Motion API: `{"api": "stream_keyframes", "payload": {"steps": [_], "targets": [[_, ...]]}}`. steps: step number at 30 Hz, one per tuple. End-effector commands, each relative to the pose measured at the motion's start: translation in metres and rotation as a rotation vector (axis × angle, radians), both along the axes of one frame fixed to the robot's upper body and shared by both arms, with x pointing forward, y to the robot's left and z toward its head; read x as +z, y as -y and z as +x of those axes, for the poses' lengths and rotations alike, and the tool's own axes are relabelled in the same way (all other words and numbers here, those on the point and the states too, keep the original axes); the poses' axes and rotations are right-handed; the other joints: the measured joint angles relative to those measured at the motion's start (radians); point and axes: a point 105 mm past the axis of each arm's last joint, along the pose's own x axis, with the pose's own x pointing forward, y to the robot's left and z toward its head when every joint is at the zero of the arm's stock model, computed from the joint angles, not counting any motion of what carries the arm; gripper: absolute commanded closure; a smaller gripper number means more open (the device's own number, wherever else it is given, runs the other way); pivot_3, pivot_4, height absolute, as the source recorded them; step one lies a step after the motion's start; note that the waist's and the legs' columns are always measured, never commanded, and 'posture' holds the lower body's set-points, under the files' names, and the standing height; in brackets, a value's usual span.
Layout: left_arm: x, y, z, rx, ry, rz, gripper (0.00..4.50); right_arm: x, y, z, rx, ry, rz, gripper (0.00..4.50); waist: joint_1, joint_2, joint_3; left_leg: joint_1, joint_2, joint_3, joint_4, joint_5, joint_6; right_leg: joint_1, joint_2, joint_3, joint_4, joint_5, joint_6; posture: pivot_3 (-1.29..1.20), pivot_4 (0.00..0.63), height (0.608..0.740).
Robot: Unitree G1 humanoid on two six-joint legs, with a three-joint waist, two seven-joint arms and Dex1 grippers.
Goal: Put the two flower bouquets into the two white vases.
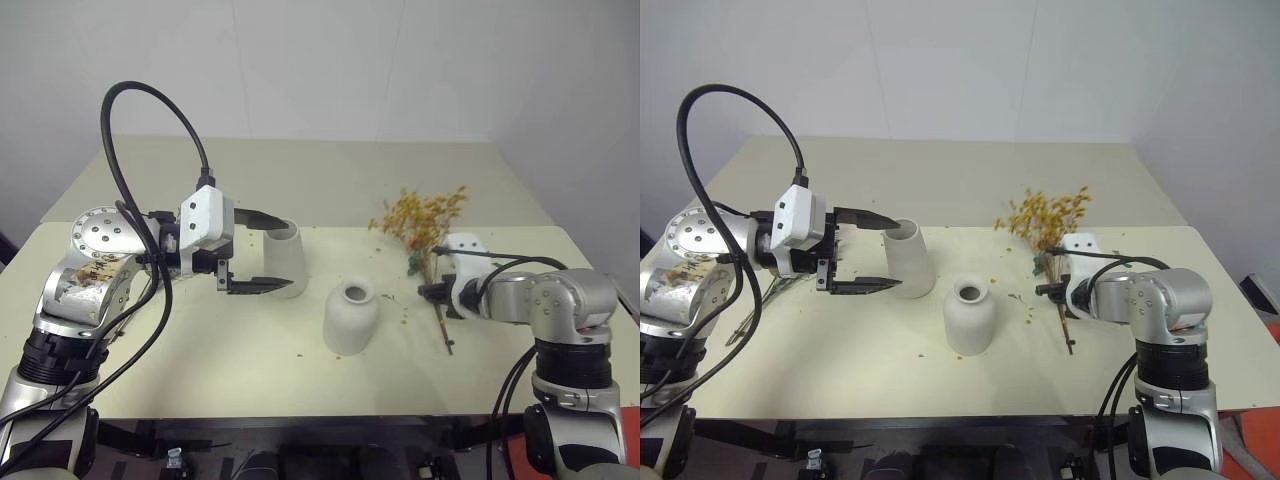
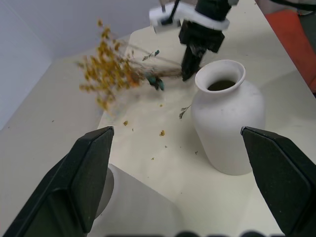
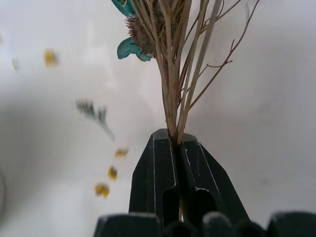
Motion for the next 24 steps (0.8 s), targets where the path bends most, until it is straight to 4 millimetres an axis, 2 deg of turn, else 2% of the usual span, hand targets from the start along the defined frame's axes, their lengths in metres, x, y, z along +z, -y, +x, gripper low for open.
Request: {"api": "stream_keyframes", "payload": {"steps": [1,7,11,13,15,18,20,22,24], "targets": [[0.018,-0.009,-0.001,0.027,0.073,-0.007,0.0,0.057,-0.001,-0.002,0.007,0.388,-0.045,4.48,0.0,0.0,0.0,-0.001,0.0,0.0,0.0,0.0,0.0,-0.002,0.0,0.0,0.0,0.0,0.0,0.0,0.15,0.74],[0.017,-0.018,0.003,0.061,0.072,0.001,0.0,0.107,-0.015,-0.034,0.04,0.899,0.035,4.48,-0.003,0.0,0.0,-0.006,0.0,0.0,-0.001,0.0,0.0,-0.006,0.0,0.001,0.001,0.0,0.0,0.0,0.15,0.74],[0.02,-0.023,0.006,0.078,0.074,-0.001,0.0,0.131,-0.029,-0.059,0.129,1.052,0.257,4.48,-0.008,0.0,0.0,-0.005,0.0,0.0,0.0,0.0,0.0,-0.006,0.0,0.001,0.001,0.001,0.001,0.0,0.15,0.74],[0.02,-0.025,0.007,0.082,0.072,-0.001,0.0,0.142,-0.04,-0.074,0.225,1.128,0.287,4.48,-0.009,0.0,0.0,-0.005,0.0,0.0,0.0,0.0,0.0,-0.006,0.0,0.001,0.002,0.001,0.001,0.0,0.15,0.74],[0.02,-0.026,0.008,0.081,0.068,0.005,0.0,0.146,-0.049,-0.084,0.307,1.15,0.324,4.48,-0.011,0.0,0.0,-0.004,0.0,0.0,0.0,0.0,0.0,-0.006,0.0,0.001,0.002,0.001,0.0,0.0,0.15,0.74],[0.022,-0.025,0.006,0.057,0.062,0.0,0.0,0.15,-0.063,-0.1,0.456,1.16,0.513,4.48,-0.012,0.0,0.0,-0.004,0.0,0.0,0.0,0.0,0.0,-0.006,0.0,0.001,0.002,0.001,-0.001,0.0,0.15,0.74],[0.022,-0.023,0.005,0.039,0.062,-0.008,0.0,0.143,-0.067,-0.108,0.567,1.163,0.523,4.48,-0.012,0.0,0.0,-0.004,0.001,0.0,0.0,0.0,0.0,-0.005,0.0,0.001,0.002,0.002,-0.001,0.0,0.15,0.74],[0.024,-0.021,0.006,0.025,0.056,-0.033,0.0,0.132,-0.072,-0.107,0.651,1.118,0.497,4.48,-0.008,0.0,0.0,-0.004,0.0,0.0,0.0,0.0,0.0,-0.005,0.0,0.001,0.002,0.002,-0.001,0.0,0.15,0.74],[0.032,-0.019,0.003,-0.012,0.027,-0.131,0.0,0.125,-0.076,-0.102,0.708,1.088,0.536,4.48,-0.009,0.0,0.0,-0.003,-0.001,0.001,0.0,0.0,0.0,-0.004,-0.001,0.001,0.001,0.002,-0.001,0.0,0.15,0.74]]}}
